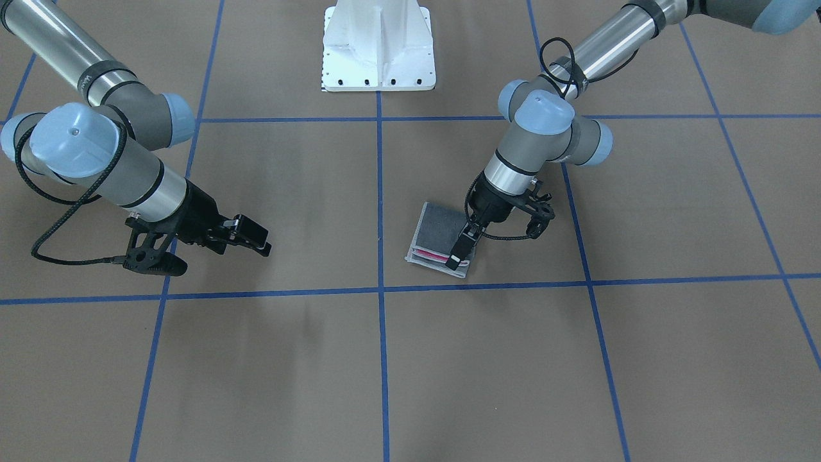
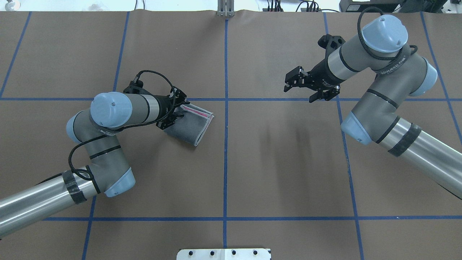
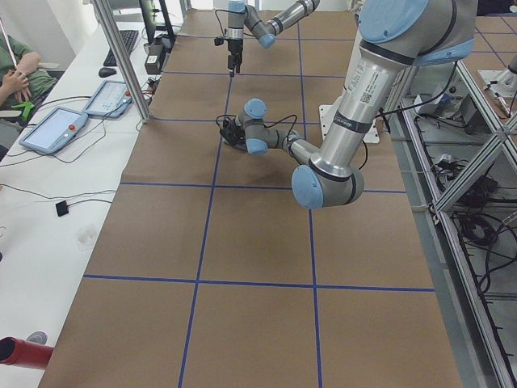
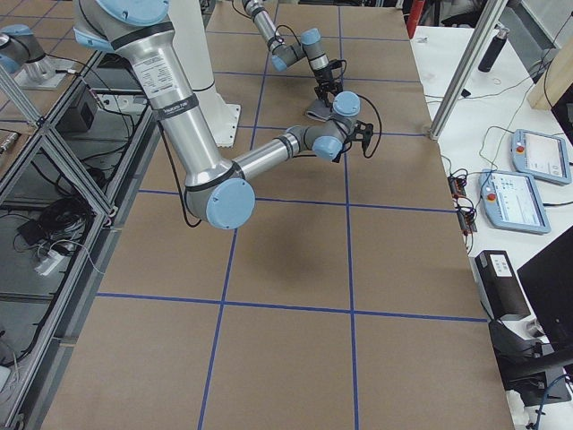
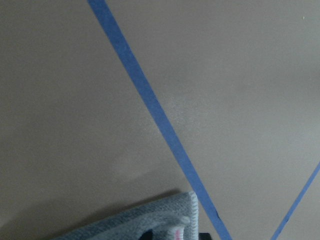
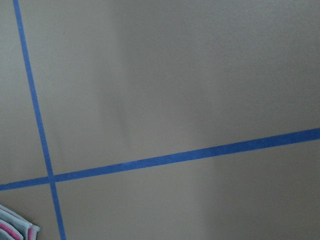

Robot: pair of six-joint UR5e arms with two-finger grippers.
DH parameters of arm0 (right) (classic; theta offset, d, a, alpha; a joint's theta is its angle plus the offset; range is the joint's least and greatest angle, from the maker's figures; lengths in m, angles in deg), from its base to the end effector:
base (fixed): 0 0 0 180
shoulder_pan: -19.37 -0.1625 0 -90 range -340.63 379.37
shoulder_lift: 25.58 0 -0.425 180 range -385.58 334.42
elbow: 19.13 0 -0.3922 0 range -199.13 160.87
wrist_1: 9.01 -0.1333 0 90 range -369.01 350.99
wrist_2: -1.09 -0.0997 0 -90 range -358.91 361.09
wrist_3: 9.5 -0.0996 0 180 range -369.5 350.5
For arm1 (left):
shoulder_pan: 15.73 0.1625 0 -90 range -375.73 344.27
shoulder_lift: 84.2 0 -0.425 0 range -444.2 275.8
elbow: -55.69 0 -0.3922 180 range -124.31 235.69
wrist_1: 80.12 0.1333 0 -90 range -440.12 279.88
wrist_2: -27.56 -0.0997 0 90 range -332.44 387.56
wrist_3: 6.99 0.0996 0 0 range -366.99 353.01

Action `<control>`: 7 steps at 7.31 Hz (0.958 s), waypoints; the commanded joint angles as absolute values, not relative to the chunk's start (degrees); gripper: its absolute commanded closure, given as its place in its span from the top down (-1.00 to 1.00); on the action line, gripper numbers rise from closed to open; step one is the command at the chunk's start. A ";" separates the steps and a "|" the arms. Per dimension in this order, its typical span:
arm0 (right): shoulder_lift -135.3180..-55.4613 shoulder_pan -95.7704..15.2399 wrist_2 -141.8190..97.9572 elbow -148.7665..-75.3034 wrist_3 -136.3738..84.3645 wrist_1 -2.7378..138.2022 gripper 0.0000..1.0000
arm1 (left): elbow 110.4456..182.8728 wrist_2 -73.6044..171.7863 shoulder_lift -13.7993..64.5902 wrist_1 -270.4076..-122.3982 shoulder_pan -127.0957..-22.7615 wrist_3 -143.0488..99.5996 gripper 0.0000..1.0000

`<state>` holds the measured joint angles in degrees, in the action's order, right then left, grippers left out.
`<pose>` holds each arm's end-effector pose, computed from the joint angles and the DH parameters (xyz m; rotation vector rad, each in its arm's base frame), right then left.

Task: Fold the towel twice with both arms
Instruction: 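Fold the held end with the left gripper over onto the far half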

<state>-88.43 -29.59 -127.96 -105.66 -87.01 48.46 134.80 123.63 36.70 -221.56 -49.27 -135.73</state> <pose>-0.3886 -0.5538 0.3433 -0.0562 -1.1257 0.2339 0.5259 -0.4959 0.3300 -0.1562 1.3069 -1.0201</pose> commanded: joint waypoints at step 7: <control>-88.51 -29.68 -127.84 -105.35 -86.85 48.47 0.99 | 131.27 124.92 43.94 -221.63 -54.91 -135.23 1.00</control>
